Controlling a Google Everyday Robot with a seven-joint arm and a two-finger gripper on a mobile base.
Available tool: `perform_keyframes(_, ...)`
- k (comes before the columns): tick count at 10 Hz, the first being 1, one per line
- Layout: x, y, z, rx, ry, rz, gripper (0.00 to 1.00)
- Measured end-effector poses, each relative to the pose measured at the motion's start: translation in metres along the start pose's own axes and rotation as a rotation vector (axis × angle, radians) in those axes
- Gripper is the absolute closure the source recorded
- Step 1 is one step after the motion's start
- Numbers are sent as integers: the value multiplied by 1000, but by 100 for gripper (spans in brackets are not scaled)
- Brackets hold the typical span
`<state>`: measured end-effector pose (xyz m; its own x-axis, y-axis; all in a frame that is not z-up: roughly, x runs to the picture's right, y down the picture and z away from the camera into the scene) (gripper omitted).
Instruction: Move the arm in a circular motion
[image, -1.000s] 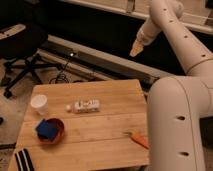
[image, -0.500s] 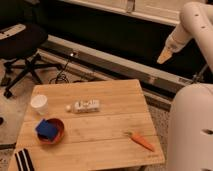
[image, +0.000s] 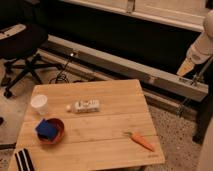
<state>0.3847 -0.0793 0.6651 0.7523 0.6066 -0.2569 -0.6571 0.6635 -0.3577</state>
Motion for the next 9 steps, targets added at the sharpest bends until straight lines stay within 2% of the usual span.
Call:
perform_keyframes(2,30,33,-17,-12,22,51,49)
perform_keyframes(3,32,56,-28,-21,20,61,49)
perform_keyframes(5,21,91,-42,-44,3,51,49)
perform_keyframes(7,-4,138,-51,-105,-39,26,49)
perform_keyframes(9,-34,172,-55,-163,-85,5,49)
